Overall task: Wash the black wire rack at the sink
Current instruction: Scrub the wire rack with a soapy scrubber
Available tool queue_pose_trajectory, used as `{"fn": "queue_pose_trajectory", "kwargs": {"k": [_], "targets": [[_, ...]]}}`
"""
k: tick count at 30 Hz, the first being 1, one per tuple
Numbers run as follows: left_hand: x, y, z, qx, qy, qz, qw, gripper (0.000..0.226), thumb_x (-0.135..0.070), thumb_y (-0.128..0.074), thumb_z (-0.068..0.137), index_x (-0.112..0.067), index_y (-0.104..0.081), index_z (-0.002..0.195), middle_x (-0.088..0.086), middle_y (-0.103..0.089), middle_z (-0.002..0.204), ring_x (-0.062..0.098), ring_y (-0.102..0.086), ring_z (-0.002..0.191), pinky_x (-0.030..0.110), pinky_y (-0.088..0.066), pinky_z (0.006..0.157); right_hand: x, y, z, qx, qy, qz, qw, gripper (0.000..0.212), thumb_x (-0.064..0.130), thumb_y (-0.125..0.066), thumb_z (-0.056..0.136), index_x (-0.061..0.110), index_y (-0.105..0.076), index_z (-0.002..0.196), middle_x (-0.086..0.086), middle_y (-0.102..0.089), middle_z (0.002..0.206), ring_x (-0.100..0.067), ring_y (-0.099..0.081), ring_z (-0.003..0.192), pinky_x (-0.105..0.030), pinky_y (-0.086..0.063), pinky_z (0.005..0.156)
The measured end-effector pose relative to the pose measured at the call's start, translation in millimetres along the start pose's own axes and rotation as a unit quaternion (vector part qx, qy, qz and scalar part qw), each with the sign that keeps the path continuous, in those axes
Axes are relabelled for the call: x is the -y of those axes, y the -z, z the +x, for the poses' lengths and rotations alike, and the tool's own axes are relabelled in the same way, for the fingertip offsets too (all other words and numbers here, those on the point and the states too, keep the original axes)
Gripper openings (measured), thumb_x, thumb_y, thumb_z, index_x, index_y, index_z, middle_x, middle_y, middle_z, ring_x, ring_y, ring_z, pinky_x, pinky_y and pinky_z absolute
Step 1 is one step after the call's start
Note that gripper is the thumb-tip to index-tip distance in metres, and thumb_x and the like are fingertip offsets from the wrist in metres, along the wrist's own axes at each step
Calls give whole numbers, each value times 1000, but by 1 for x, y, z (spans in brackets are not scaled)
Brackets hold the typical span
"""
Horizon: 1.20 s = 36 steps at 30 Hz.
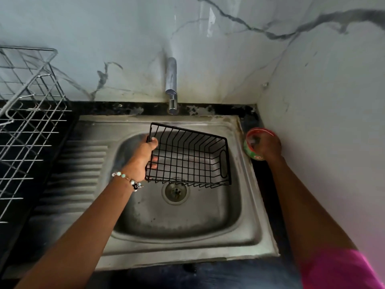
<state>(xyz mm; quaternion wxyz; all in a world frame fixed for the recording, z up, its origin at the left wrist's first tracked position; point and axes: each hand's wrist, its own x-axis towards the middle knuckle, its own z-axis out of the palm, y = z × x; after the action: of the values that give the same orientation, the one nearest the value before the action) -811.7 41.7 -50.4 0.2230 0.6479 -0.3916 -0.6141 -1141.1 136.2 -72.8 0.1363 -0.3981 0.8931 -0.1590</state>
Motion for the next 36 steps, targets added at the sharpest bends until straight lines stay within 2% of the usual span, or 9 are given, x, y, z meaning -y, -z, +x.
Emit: {"fn": "queue_pose_trajectory", "kwargs": {"k": [3, 10, 15, 19, 26, 28, 30, 33, 36], "targets": [[2, -2, 3, 6, 6, 4, 1000, 33, -42, -54, 94, -25, -59, 122, 3, -59, 117, 21, -55, 95, 33, -42, 61, 2, 5, 7, 46, -13, -35, 998, 38, 15, -65, 87, 3, -62, 123, -19, -60, 126, -34, -55, 117, -32, -39, 97], [4, -7, 3, 16, -3, 8, 1000, 35, -40, -51, 97, -27, -54, 129, 2, -55, 114, 18, -51, 87, 32, -38, 60, -3, 8, 7, 2, -54, -17, 998, 19, 11, -71, 80, 9, -74, 99, -22, -62, 119, -37, -60, 107, -35, -46, 92], [4, -5, 2, 10, -4, -2, 1000, 32, -39, -50, 98, -27, -54, 127, 3, -54, 115, 20, -51, 92, 32, -40, 60, 0, 6, 8, -30, -59, -24, 998, 34, 17, -69, 82, 4, -65, 113, -26, -58, 122, -40, -56, 112, -38, -46, 93], [3, -3, 2, 11, -2, -12, 1000, 25, -40, -50, 97, -29, -54, 119, 3, -55, 115, 21, -52, 92, 34, -41, 61, -1, 3, 11, 14, -24, -66, 997, 37, 19, -65, 85, 3, -64, 118, -20, -60, 124, -35, -56, 115, -35, -43, 96], [3, -1, 5, 7, 5, -23, 1000, 24, -42, -53, 95, -31, -55, 116, 4, -56, 119, 23, -54, 99, 37, -45, 65, -4, 16, 16, -36, -68, 40, 996, 25, 15, -76, 74, 7, -73, 97, -21, -65, 110, -36, -61, 103, -34, -49, 88], [4, -1, 6, 6, 9, -24, 1000, 21, -43, -54, 94, -32, -55, 112, 4, -56, 120, 23, -54, 100, 37, -46, 66, -1, 20, 15, -61, -128, 195, 970, 11, 5, -70, 73, 11, -72, 81, -18, -70, 100, -32, -67, 85, -35, -57, 77], [4, -2, 7, 8, 10, -24, 1000, 18, -42, -54, 94, -33, -55, 109, 4, -56, 121, 24, -54, 101, 39, -47, 69, 3, 23, 13, -23, -199, 409, 890, 20, -6, -59, 75, 11, -67, 71, -20, -68, 97, -27, -63, 65, -32, -57, 54], [4, -3, 8, 13, 14, -24, 1000, 10, -42, -54, 94, -34, -55, 101, 4, -55, 122, 24, -54, 102, 42, -47, 74, 1, 28, 13, 35, -251, 591, 766, 16, -4, -51, 84, 7, -63, 81, -20, -63, 96, -26, -57, 75, -37, -53, 60], [5, -2, 8, 14, 13, -23, 1000, 9, -41, -55, 94, -34, -56, 100, 4, -56, 123, 25, -54, 102, 42, -47, 75, -1, 30, 14, 54, -251, 630, 733, 3, 3, -62, 87, 6, -62, 85, -12, -62, 94, -24, -56, 87, -40, -55, 63]]}}
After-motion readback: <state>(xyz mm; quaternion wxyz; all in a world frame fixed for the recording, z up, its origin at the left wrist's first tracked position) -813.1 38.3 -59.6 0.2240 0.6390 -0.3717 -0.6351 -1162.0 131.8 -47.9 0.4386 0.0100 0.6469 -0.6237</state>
